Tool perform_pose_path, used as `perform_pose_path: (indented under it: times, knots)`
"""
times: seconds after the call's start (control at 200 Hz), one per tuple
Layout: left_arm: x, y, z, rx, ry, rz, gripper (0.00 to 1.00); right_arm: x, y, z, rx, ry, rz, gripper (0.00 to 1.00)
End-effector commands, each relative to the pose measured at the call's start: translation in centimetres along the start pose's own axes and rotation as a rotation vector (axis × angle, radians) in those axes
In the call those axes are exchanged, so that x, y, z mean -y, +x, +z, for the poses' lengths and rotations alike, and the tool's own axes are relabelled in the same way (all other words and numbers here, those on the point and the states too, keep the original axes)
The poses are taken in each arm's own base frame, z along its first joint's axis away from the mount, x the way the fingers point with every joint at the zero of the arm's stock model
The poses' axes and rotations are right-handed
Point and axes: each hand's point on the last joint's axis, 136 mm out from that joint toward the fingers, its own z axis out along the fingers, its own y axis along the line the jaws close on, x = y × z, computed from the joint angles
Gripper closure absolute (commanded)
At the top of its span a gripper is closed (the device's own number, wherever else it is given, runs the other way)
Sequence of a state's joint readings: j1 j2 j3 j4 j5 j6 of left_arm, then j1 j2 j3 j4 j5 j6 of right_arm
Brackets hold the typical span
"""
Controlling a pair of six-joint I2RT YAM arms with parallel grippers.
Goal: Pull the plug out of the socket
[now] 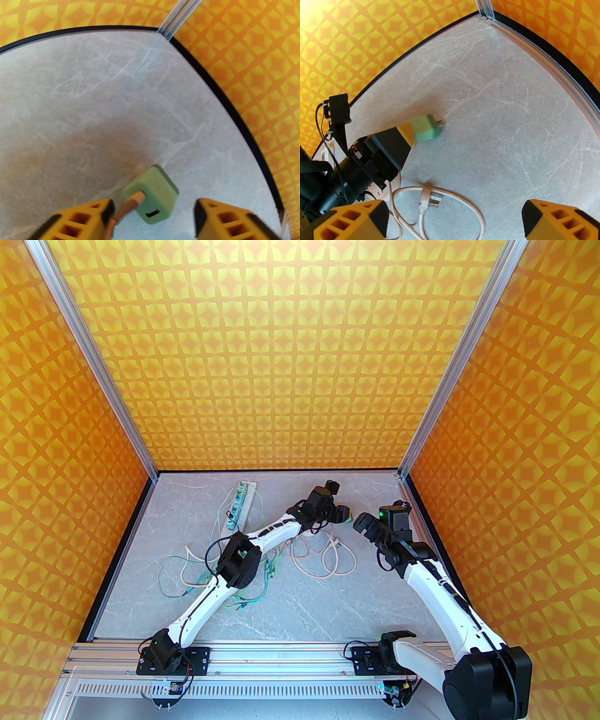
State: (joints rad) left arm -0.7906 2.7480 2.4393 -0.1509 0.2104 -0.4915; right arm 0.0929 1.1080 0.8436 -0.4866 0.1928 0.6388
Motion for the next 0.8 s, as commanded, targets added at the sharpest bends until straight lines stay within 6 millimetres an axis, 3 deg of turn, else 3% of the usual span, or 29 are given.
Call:
perform_pose_path:
  times: [0.0, 0.115, 0.175, 0.29, 0.415, 0.585, 0.725, 0.74, 0.755, 0.795]
  knots:
    - [2.5, -3.2, -2.2, 0.044, 0.056, -0.009, 0.25, 0.8, 0.3, 0.0, -0.001, 0.027, -0.002, 0.01]
    - [4.5, -5.7, -4.9, 0.072, 0.072, -0.002, 0.14, 0.7, 0.2, -0.4, 0.004, 0.016, 0.000, 0.01]
    - [5.5, -6.9, -6.5, 0.080, 0.073, -0.001, 0.00, 0.3, 0.2, -0.6, 0.003, -0.007, -0.004, 0.02]
    - [7.1, -8.9, -10.1, 0.093, 0.059, 0.020, 0.01, -0.9, 0.3, -0.9, -0.010, -0.080, -0.017, 0.01]
    - [7.1, -9.4, -14.1, 0.103, -0.001, 0.042, 0.01, -3.4, 0.7, -1.6, -0.033, -0.222, -0.044, 0.02]
    - [4.3, -9.0, -20.2, 0.105, -0.118, 0.043, 0.01, -6.5, 1.2, -2.8, -0.057, -0.365, -0.070, 0.01]
    - [0.1, -8.1, -25.8, 0.119, -0.220, 0.018, 0.01, -10.2, 2.3, -4.1, -0.069, -0.460, -0.138, 0.02]
    - [-0.6, -6.9, -26.0, 0.096, -0.233, 0.014, 0.01, -10.6, 2.4, -4.3, -0.069, -0.469, -0.145, 0.01]
    - [-2.3, -6.9, -26.8, 0.100, -0.263, -0.003, 0.01, -11.0, 2.6, -4.3, -0.071, -0.475, -0.152, 0.02]
    - [-3.8, -6.7, -28.6, 0.108, -0.294, -0.019, 0.01, -12.1, 3.0, -4.6, -0.076, -0.495, -0.167, 0.02]
